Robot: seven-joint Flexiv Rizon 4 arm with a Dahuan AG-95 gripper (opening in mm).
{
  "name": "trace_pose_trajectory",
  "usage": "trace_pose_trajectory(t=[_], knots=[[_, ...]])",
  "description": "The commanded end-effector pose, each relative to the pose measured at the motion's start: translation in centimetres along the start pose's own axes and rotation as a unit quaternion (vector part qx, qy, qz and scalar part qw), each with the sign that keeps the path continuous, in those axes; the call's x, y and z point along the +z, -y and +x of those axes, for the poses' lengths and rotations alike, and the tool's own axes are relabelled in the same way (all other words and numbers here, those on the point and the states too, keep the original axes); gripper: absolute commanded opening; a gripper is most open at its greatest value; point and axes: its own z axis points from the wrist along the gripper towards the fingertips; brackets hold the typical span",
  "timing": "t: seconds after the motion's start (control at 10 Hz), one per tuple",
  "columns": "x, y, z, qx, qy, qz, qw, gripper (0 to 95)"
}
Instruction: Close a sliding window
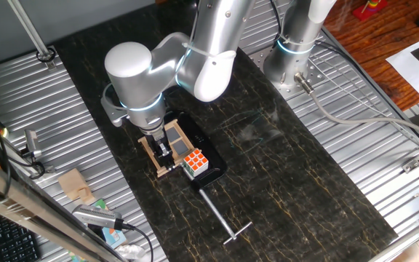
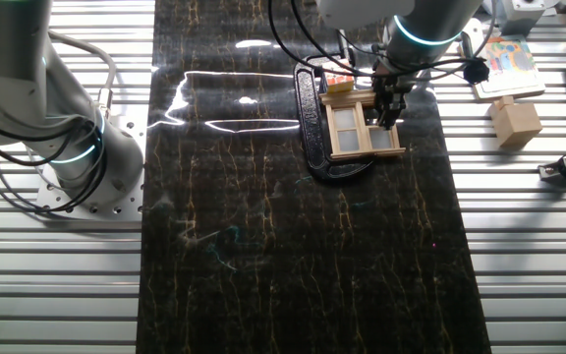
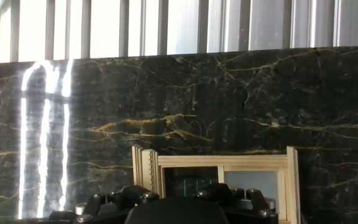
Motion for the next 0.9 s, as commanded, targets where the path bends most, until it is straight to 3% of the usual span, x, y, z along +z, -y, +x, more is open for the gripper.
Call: trace_pose_trajectory(t=[0.1,0.8,0.9], knots=[[0.0,0.0,0.0,0.0,0.0,0.0,1.0,76.0],[0.0,0.0,0.0,0.0,0.0,0.0,1.0,76.0],[-2.1,0.9,0.4,-0.022,-0.008,0.007,0.9997,95.0]])
